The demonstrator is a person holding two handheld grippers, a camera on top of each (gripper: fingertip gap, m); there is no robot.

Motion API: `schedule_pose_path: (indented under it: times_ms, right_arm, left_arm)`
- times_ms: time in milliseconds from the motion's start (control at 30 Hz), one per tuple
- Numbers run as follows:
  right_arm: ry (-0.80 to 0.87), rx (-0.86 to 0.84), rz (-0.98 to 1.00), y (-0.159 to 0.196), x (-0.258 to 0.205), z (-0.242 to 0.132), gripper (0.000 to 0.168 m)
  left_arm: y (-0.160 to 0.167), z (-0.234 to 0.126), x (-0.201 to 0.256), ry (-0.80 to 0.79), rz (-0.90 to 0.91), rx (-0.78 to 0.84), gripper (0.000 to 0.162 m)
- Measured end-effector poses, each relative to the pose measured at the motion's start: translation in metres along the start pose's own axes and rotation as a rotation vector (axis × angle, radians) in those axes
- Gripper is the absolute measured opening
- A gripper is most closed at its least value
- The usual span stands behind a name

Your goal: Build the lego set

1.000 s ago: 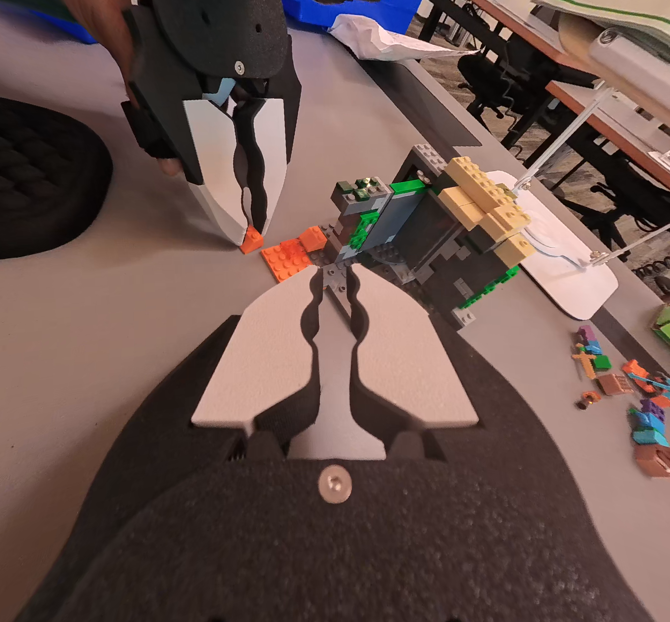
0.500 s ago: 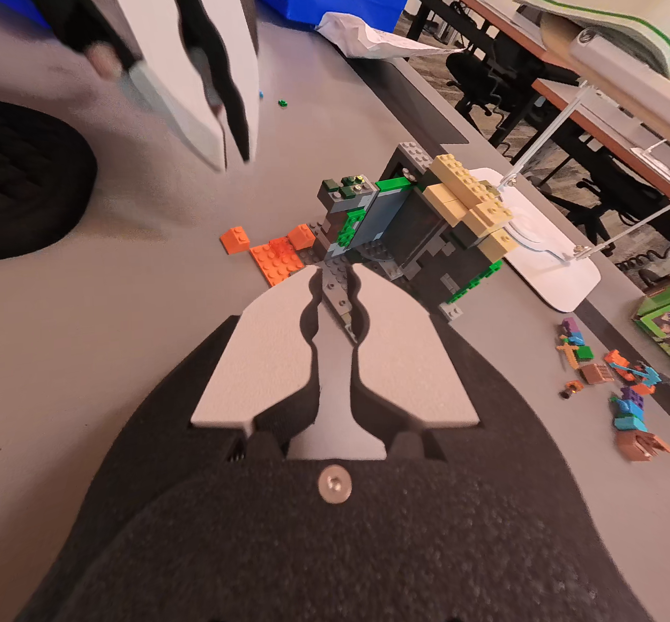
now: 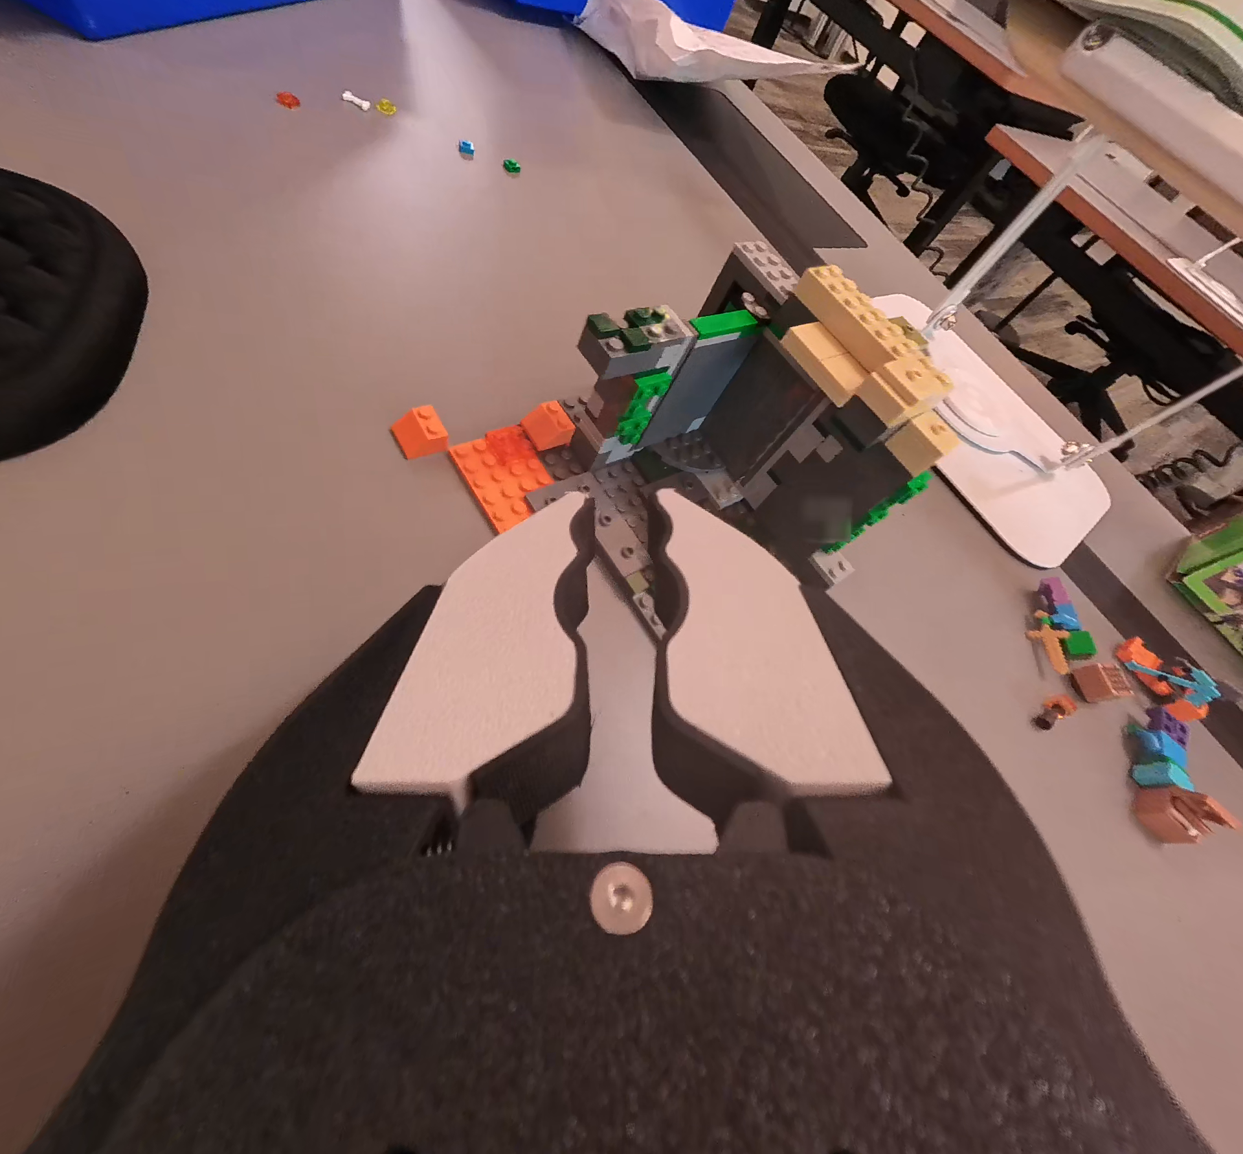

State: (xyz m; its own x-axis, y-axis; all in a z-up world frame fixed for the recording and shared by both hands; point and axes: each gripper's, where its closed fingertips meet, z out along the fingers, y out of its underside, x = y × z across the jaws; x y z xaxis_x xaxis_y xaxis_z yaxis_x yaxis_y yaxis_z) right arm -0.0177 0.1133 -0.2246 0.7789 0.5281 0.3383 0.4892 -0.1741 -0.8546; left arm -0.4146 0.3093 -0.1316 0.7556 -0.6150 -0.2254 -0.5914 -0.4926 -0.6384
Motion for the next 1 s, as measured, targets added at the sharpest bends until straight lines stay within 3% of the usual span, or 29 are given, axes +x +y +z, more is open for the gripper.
schedule_pose_path:
  times_ms: [167,333,600,1000]
  right_arm:
    - [-0.018,-0.013,-0.04,0.0,-0.009,0.004,0.014]
    - [-0.019,-0.02,-0.05,0.003,-0.009,0.004,0.014]
    - [-0.014,-0.009,-0.023,0.003,-0.003,0.001,0.013]
    - [-0.016,-0.005,-0.026,0.002,-0.003,0.0,0.013]
  left_arm:
    - [0.092,0.043,-0.068,-0.102,-0.136,-0.382,0.021]
    - [0.136,0.082,-0.08,-0.114,-0.24,-0.563,0.024]
    - [0.158,0.095,-0.083,-0.101,-0.333,-0.711,0.027]
    - [0.168,0.092,-0.092,-0.178,-0.286,-0.796,0.019]
